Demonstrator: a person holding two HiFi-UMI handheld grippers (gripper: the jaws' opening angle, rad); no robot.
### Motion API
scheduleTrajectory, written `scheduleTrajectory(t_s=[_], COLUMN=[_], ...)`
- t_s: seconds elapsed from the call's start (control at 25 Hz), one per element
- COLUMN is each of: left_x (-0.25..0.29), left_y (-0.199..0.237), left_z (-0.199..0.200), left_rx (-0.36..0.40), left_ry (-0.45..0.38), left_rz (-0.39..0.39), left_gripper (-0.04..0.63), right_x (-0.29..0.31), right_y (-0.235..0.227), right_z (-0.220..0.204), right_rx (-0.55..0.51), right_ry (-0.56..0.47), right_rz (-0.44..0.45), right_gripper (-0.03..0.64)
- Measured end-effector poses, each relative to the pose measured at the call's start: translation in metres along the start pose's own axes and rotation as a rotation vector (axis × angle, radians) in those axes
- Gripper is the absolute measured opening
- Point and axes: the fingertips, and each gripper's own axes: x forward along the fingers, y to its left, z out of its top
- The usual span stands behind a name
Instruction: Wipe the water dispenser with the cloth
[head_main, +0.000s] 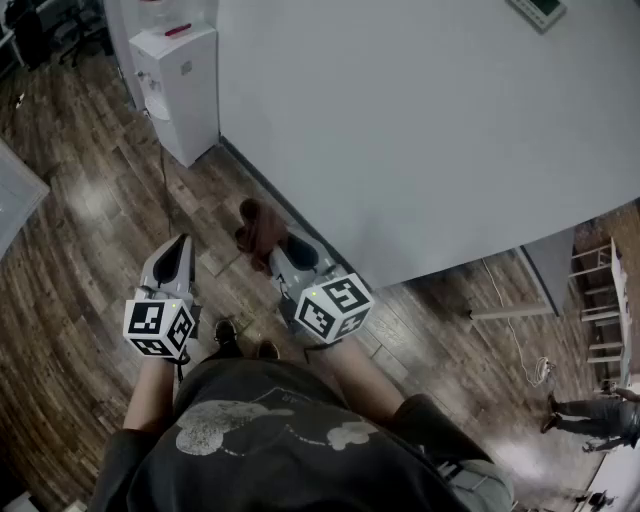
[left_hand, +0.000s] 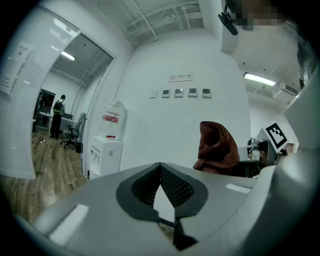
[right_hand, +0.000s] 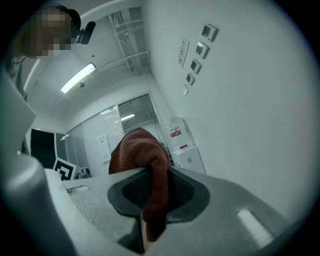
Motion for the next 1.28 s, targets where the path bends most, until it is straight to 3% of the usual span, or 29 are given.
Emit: scheduleTrajectory(t_s=[0.32,0.56,1.28], left_x=[-0.005,-0.002,0.028], left_y=[0.028,0.051,0.148], left_z=[0.008,0.002,0.022], left_rx=[0.006,-0.031,-0.045], left_ry=[-0.011,0.002,-0.021], left_rz=[0.028,0.047,0.025], left_gripper=[0.018,0.018,0.020], right_x=[0.029,0.047,0.135], right_y=[0.013,0.021,-0.004], right_z=[-0.008,-0.015,-0.018], right_rx=[0.012,0.007,0.005], right_ry=[0.012,0.032,0.044], right_rz=[0.028,0.040,-0.086], right_gripper=[0.058,0.058,0.060])
